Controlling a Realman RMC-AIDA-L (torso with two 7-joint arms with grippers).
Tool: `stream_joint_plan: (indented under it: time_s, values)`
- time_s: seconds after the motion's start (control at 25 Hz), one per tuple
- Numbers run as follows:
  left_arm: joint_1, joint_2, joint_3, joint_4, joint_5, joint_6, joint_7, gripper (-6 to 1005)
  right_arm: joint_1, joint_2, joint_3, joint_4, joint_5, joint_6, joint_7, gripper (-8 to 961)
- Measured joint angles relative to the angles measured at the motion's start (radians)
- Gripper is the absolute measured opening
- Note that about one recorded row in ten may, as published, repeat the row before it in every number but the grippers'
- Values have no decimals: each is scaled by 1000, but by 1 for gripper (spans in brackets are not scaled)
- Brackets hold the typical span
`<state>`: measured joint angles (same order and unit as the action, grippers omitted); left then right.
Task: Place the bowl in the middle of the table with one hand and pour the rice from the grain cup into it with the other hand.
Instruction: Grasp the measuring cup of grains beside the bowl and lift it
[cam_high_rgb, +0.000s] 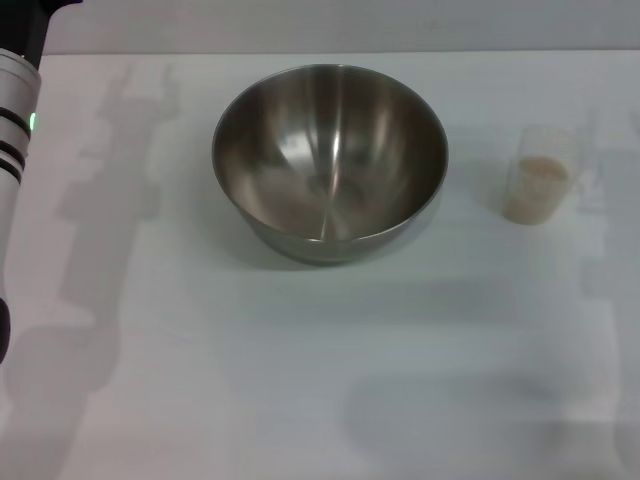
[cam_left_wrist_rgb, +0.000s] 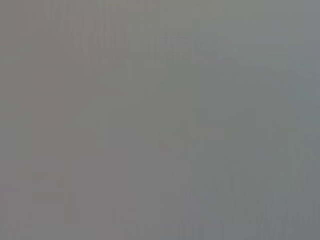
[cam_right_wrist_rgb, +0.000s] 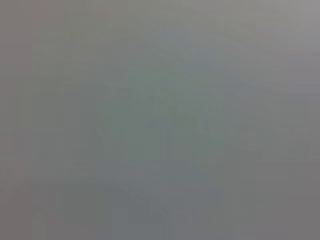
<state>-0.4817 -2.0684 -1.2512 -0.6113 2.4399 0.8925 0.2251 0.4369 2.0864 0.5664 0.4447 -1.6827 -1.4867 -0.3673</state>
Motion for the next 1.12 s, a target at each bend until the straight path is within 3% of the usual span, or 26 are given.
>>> stream_joint_plan:
  time_s: [0.32, 0.52, 1.12]
  values:
    - [-19, -1, -5, 55, 1, 27, -6, 521, -87, 1, 30, 12, 2, -52, -7, 543]
    - [-19, 1, -10, 58, 0, 26, -10, 521, -147, 5, -13, 61, 2, -46, -13, 544]
    - [-15, 1, -36, 105, -6, 7, -10, 520, -222, 6, -155, 37, 2, -18, -60, 544]
